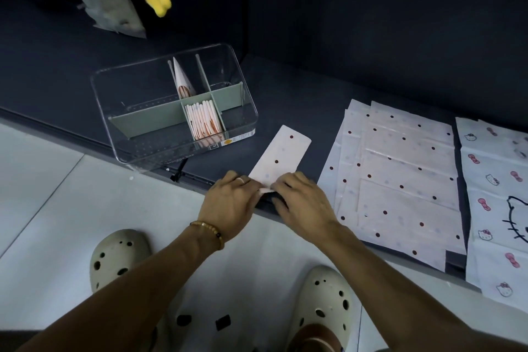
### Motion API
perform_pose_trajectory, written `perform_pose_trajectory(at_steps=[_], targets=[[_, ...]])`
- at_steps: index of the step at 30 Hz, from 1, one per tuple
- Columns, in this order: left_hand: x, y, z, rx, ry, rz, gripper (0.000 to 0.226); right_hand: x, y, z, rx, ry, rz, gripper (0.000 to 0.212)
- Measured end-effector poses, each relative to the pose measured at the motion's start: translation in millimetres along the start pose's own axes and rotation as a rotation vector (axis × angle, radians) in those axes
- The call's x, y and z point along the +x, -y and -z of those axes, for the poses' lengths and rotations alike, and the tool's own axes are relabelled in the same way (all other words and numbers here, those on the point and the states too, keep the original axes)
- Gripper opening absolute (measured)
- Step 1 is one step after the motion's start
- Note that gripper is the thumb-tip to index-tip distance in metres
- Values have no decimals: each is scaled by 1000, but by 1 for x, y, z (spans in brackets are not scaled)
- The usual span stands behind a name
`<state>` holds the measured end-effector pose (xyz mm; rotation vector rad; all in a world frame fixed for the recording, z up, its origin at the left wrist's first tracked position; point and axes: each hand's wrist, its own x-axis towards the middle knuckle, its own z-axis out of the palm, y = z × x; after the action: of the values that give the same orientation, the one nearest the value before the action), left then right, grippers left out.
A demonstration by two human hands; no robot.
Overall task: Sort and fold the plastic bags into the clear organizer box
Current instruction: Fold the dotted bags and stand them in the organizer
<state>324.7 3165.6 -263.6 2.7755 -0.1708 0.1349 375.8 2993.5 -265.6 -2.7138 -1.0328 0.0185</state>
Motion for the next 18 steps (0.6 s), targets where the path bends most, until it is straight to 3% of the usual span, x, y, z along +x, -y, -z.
perform_pose_trajectory(at_steps=[5,10,12,14,18], targets=[[13,-7,3,-556,62,346,26,12,-7,3,359,-29,-329,13],[22,-8,0,-797,13,583,26,24,-13,3,653,43,-537,15],[26,-6,-3,-726,53,624,19,29,-12,0,686,10,-619,14],[31,-5,-5,-503,111,632,23,35,-10,-3,650,-18,-676,9],[40,-6,-8,-326,106,661,27,43,-8,-7,552,-31,-736,9]])
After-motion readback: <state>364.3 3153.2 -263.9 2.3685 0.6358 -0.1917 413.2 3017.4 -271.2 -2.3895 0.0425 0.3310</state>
